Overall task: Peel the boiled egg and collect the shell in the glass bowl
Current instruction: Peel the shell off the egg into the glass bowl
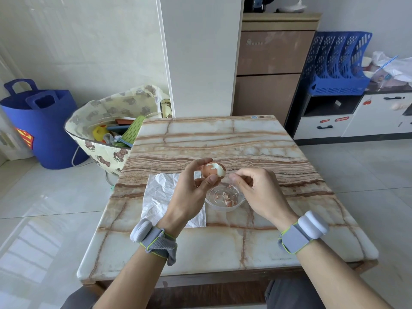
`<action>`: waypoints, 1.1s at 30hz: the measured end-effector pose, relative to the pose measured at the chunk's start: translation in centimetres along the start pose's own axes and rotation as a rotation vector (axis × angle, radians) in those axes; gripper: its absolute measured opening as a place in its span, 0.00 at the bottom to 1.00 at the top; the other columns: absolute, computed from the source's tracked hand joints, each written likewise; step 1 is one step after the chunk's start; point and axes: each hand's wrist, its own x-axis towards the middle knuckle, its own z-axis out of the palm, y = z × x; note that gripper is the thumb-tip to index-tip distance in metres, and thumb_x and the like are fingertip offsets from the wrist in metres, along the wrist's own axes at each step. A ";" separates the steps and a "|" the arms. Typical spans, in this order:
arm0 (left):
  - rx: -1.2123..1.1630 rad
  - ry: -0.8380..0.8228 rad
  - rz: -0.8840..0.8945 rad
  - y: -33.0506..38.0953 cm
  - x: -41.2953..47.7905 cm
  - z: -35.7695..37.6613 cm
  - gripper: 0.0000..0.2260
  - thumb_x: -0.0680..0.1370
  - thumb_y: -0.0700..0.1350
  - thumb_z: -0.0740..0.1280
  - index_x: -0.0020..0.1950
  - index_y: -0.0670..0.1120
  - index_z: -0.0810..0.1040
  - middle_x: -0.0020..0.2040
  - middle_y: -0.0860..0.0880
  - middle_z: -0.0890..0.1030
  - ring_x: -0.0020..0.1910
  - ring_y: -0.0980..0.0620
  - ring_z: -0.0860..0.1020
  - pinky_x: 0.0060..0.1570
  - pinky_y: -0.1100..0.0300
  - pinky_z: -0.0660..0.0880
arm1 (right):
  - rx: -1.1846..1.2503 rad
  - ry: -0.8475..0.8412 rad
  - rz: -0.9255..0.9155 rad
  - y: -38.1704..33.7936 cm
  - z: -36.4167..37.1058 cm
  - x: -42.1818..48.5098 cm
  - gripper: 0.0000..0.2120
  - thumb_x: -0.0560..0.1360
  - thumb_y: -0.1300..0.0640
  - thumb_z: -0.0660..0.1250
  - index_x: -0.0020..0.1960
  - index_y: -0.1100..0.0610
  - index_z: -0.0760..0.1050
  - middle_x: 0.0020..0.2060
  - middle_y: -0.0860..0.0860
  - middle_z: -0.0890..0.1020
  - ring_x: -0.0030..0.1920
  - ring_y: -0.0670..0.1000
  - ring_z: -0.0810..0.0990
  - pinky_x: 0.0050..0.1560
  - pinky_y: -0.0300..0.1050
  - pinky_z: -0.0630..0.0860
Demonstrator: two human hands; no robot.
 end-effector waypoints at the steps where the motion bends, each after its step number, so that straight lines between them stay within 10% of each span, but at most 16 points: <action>1: 0.001 -0.002 -0.001 0.1 0.0 0.0 0.18 0.81 0.37 0.70 0.71 0.43 0.75 0.57 0.50 0.83 0.51 0.46 0.87 0.57 0.59 0.82 | -0.010 -0.003 -0.007 0.1 0.0 0.0 0.14 0.82 0.51 0.69 0.41 0.55 0.83 0.30 0.49 0.81 0.33 0.52 0.77 0.37 0.49 0.73; 9: 0.023 -0.007 0.006 0.2 0.0 0.1 0.18 0.80 0.38 0.71 0.70 0.45 0.76 0.61 0.46 0.82 0.51 0.44 0.87 0.59 0.55 0.82 | 0.019 0.032 0.037 0.4 0.6 0.3 0.07 0.74 0.60 0.78 0.40 0.52 0.84 0.30 0.40 0.80 0.31 0.43 0.76 0.35 0.33 0.71; 33: -0.024 -0.065 0.044 0.0 0.0 0.3 0.17 0.79 0.39 0.72 0.68 0.45 0.78 0.61 0.39 0.81 0.50 0.43 0.87 0.59 0.52 0.82 | 0.176 0.118 -0.056 -0.8 0.5 0.5 0.03 0.78 0.58 0.75 0.46 0.54 0.85 0.38 0.45 0.86 0.38 0.47 0.83 0.41 0.40 0.77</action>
